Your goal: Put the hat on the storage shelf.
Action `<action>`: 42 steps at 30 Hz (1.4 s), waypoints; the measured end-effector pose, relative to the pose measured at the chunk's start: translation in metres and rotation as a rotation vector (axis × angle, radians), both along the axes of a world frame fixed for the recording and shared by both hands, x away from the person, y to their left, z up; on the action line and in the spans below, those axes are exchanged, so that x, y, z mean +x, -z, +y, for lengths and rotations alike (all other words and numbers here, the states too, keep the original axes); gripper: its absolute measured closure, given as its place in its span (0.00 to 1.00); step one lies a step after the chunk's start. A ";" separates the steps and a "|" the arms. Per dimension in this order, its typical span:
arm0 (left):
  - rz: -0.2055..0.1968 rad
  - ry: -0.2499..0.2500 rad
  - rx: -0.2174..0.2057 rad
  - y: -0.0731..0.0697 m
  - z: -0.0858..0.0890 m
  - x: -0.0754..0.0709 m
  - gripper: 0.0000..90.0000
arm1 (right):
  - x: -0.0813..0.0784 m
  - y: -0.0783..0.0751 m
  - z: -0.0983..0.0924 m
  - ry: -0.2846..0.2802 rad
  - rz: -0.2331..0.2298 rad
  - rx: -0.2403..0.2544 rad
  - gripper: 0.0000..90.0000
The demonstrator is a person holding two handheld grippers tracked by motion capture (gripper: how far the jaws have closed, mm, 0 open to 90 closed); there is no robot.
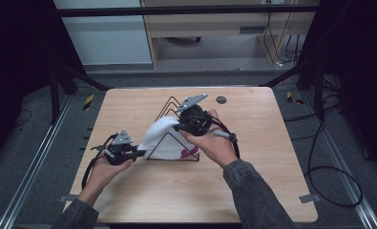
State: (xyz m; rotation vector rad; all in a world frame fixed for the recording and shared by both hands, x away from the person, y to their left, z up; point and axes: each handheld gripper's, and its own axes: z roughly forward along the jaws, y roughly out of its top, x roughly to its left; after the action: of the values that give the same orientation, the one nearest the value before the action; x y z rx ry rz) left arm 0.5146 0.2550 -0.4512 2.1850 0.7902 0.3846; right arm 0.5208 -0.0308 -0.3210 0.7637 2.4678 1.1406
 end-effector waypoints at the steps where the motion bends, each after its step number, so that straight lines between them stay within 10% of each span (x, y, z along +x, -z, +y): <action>1: 0.000 0.000 0.000 0.000 0.000 0.000 0.81 | 0.000 0.000 0.000 -0.003 0.001 0.000 0.87; 15: -0.042 -0.041 -0.017 -0.006 0.013 -0.013 0.78 | -0.007 0.000 -0.004 -0.003 0.005 -0.005 0.77; 28: -0.039 -0.150 0.045 0.009 0.020 -0.032 0.17 | -0.021 -0.001 -0.024 0.027 0.006 0.031 0.66; 37: 0.006 -0.191 0.047 0.023 0.032 -0.032 0.06 | -0.029 -0.003 -0.041 0.082 -0.032 0.039 0.52; 42: 0.009 -0.221 0.165 0.035 0.031 -0.026 0.04 | -0.034 -0.003 -0.063 0.150 -0.082 0.043 0.31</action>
State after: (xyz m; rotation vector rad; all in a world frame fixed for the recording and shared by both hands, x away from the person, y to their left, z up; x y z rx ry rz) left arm 0.4885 0.2860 -0.4865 2.2581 1.0418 0.5687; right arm 0.4873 -0.0933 -0.3179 0.8805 2.2841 1.1493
